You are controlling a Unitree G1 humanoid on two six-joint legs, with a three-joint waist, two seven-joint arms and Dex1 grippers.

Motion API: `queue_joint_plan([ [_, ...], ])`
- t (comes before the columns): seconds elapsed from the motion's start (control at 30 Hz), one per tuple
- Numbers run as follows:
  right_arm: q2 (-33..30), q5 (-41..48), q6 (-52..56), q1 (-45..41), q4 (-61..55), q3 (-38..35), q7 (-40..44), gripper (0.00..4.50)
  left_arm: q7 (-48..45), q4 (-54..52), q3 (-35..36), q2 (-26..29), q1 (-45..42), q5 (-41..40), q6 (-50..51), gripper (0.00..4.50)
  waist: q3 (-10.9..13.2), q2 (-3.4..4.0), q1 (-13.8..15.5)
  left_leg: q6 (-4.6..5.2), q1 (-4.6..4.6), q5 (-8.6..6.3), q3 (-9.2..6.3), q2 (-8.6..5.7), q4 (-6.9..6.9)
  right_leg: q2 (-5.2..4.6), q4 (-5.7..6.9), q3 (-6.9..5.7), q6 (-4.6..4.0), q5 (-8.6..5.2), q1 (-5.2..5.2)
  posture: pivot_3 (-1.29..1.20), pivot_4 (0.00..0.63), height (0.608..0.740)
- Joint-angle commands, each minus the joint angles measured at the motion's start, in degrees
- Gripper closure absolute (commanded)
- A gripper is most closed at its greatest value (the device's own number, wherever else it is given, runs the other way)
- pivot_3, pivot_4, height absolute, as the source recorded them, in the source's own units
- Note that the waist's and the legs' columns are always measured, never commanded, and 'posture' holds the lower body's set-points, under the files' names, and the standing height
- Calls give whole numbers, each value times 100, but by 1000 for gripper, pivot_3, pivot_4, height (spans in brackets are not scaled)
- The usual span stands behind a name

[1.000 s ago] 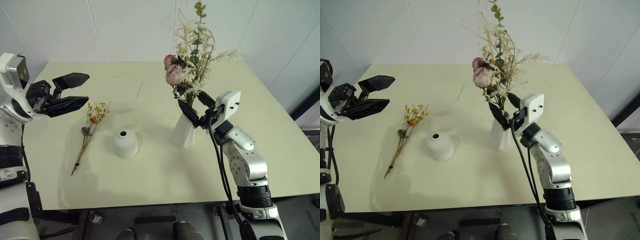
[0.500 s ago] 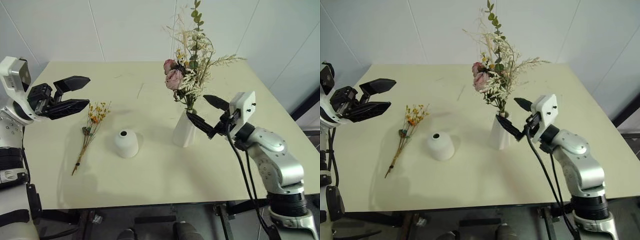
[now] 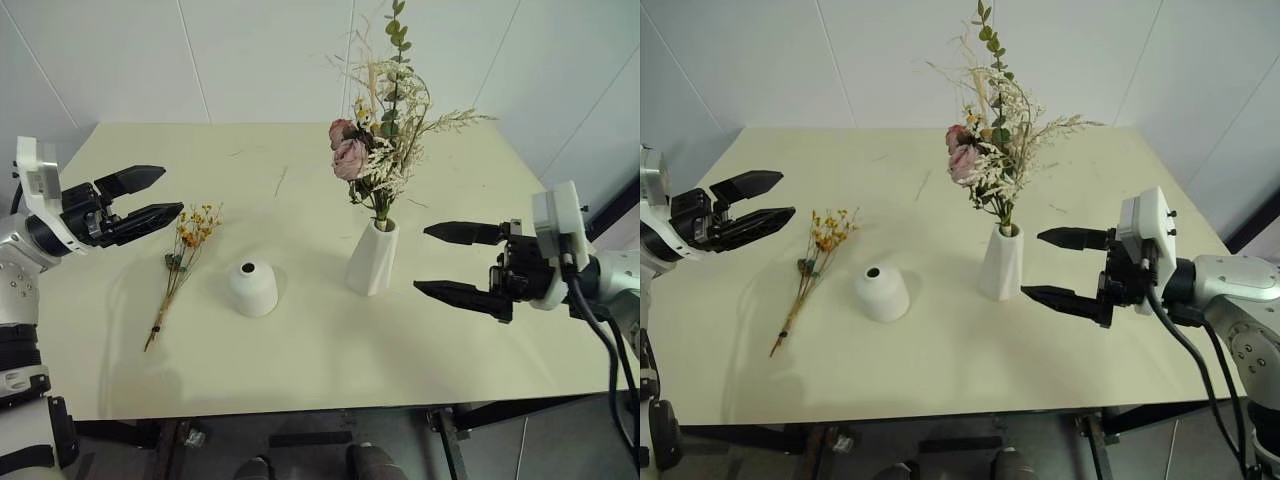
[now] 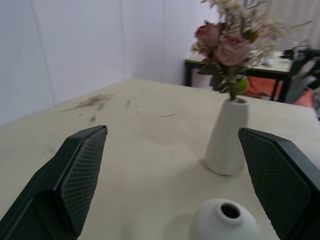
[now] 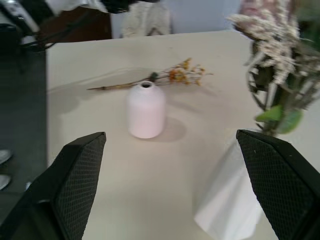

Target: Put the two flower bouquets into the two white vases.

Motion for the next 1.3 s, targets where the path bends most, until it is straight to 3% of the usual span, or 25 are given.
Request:
queue_joint_plan([
  [0.03, -156, 170, -88, -263, 51, -168, 200, 64, 914, -581, 241, 7, 324, 193, 204, 0, 0, 0, -7, 0, 0, 0, 1, 0, 1, 0, 0, 1, 1, 0, 0, 0, 150, 740],
  [0.2, -37, 552, -6, -642, 264, -175, 322, 64, 1841, -1203, 106, 112, 912, 441, 934, 0, 0, -1, -6, -1, 2, -1, 2, 1, 0, -1, 0, 2, 1, 1, 0, 0, 150, 740],
  [0.53, -267, 328, -24, -840, 633, 62, 707, 64, 3043, -1635, -585, 326, 1201, 904, 3056, 0, 2, -3, 54, -6, 0, -7, 3, 1, 0, 0, -7, 2, -1, 0, -1, 0, 150, 740],
  [0.7, -302, 280, -18, -803, 691, 49, 843, 64, 3206, -1530, -1075, 460, 978, 1145, 3723, 0, 2, -3, 80, -10, 1, -9, 3, 1, -1, 1, -7, 2, -2, -1, -3, 0, 150, 740],
  [0.87, -379, 210, -53, -669, 726, 0, 951, 64, 2930, -1486, -1440, 453, 841, 1227, 3709, 0, 2, -3, 131, -17, 0, -14, 3, 1, 0, 1, -11, 1, -3, -2, -3, 0, 150, 740],
  [0.97, -383, 186, -60, -640, 723, -22, 933, 0, 2957, -1270, -1694, 434, 743, 1464, 3609, 628, 2, -2, 130, -19, 0, -15, 7, 1, 0, 0, -16, 2, -4, -2, -3, 0, 150, 740],
  [1.3, -354, 125, -74, -542, 677, -105, 858, 0, 3070, -832, -1723, 299, 362, 1690, 3633, 3803, 2, -3, 141, -18, -1, -16, 7, 1, 1, 0, -15, 1, -3, -2, -3, 0, 150, 740],
])
